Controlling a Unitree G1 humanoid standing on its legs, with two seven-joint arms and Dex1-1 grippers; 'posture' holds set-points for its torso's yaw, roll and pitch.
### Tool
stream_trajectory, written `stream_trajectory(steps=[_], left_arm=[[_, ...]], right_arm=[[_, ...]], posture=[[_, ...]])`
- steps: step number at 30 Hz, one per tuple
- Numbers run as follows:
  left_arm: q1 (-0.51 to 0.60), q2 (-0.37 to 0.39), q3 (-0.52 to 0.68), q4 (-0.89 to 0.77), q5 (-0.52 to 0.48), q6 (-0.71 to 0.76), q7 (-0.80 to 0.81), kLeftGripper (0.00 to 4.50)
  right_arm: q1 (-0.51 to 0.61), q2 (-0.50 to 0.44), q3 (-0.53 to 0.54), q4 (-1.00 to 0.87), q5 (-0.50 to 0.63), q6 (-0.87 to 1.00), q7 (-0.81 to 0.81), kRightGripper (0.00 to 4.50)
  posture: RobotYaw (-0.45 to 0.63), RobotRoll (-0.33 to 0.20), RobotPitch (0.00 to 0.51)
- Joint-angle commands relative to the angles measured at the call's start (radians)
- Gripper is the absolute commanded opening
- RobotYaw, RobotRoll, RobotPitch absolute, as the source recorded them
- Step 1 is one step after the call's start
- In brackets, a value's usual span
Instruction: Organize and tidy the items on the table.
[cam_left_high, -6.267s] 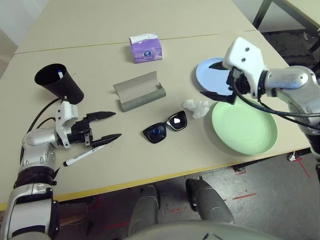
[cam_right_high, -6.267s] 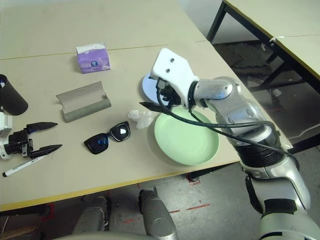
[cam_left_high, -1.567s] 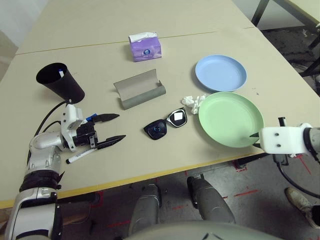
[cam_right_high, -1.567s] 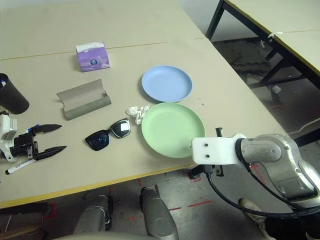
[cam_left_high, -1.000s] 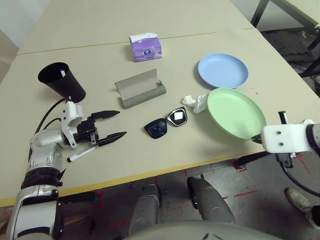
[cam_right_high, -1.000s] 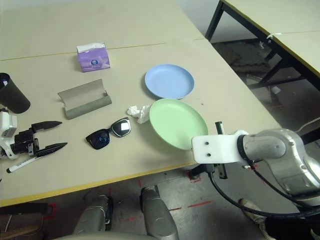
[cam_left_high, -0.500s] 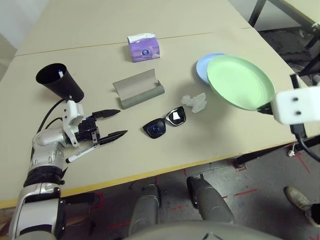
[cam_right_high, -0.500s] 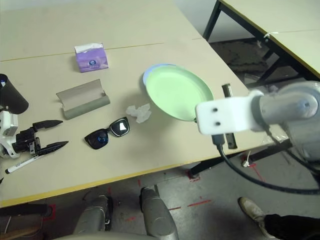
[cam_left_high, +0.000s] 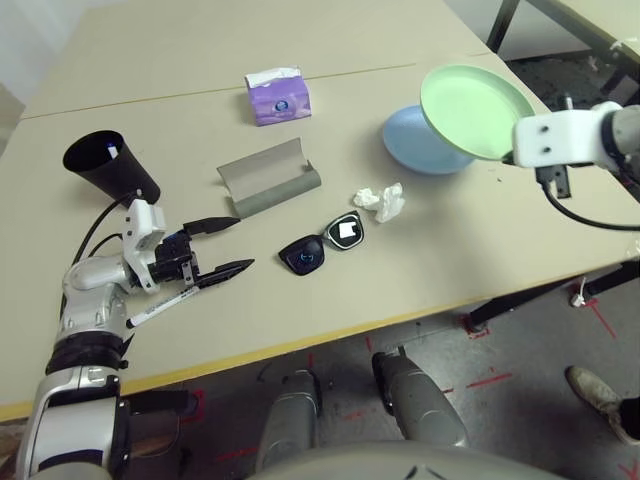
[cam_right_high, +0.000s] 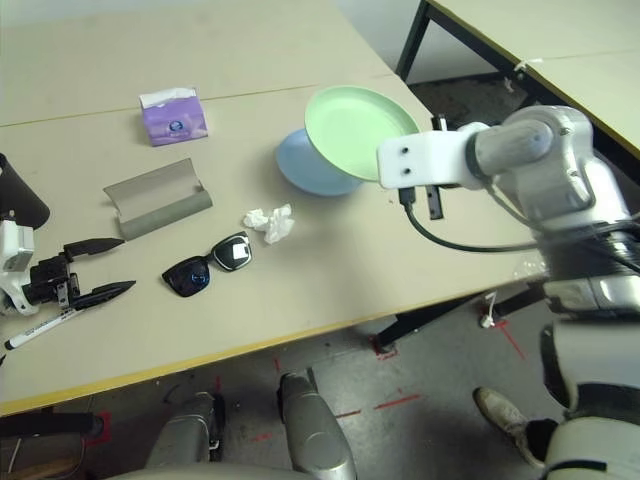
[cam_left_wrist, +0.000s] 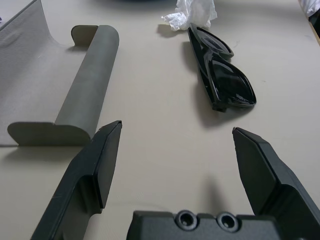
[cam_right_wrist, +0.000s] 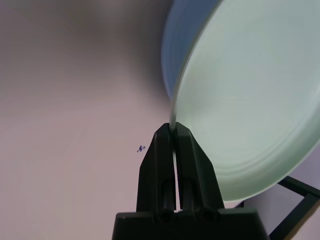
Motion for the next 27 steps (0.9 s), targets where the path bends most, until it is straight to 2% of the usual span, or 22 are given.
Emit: stream_trajectory(steps=[1, 6, 12, 27], left_arm=[[0.028, 0.011, 0.014, -0.034, -0.012, 0.016, 0.008, 4.50], [0.056, 0.019, 0.028, -0.068, -0.022, 0.028, 0.027, 4.50], [0.094, 0.026, 0.060, -0.117, -0.045, 0.065, 0.056, 4.50], [0.178, 0.036, 0.084, -0.198, -0.062, 0.093, 0.083, 4.50]], right_arm=[[-0.064, 0.041, 0.031, 0.124, -0.061, -0.083, -0.066, 0.03], [-0.134, 0.103, 0.054, 0.260, -0.109, -0.154, -0.125, 0.03], [-0.182, 0.135, 0.073, 0.358, -0.147, -0.208, -0.166, 0.03], [-0.200, 0.172, 0.085, 0.442, -0.187, -0.265, -0.184, 0.03]], posture=[[-0.19, 0.000, 0.185], [-0.17, 0.000, 0.185], [-0.15, 0.000, 0.190], [-0.12, 0.000, 0.217]])
